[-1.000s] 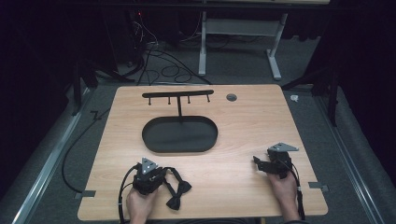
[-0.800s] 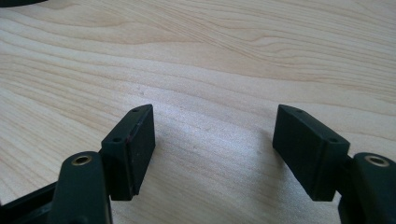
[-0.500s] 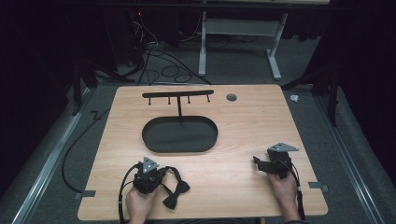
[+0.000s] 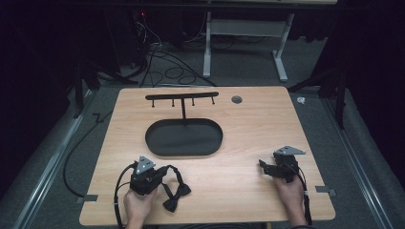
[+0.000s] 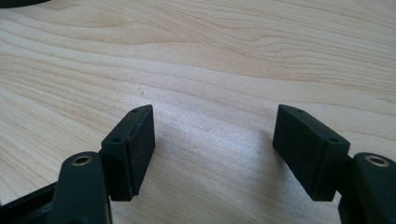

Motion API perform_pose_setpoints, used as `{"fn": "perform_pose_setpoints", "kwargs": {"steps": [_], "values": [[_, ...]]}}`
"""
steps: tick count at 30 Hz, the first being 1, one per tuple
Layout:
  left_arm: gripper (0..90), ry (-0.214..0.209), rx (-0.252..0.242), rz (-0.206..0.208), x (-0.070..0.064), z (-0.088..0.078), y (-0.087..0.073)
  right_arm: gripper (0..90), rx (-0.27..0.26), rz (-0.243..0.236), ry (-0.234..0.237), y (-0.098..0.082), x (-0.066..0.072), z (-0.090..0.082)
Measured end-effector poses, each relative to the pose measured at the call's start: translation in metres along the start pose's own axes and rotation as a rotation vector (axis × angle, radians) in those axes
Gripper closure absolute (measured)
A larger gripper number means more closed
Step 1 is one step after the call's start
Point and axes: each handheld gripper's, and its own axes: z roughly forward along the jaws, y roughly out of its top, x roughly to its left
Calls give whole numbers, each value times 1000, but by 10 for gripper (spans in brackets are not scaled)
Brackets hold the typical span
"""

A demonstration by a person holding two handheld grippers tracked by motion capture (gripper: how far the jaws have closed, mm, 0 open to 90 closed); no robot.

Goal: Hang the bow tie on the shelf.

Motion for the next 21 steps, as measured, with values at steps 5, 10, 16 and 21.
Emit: {"fn": "perform_pose_setpoints", "kwargs": {"steps": [5, 10, 16, 21], "values": [[876, -10, -24, 2, 1, -8, 6, 307, 0, 0, 0, 0, 0, 0], [876, -17, -61, 1, 4, -18, 18, 307, 0, 2, 0, 0, 0, 0], [876, -18, -81, 11, 6, -24, 27, 306, 0, 2, 1, 0, 0, 0], [876, -27, -96, 2, 11, -28, 35, 306, 0, 3, 1, 0, 0, 0]]}}
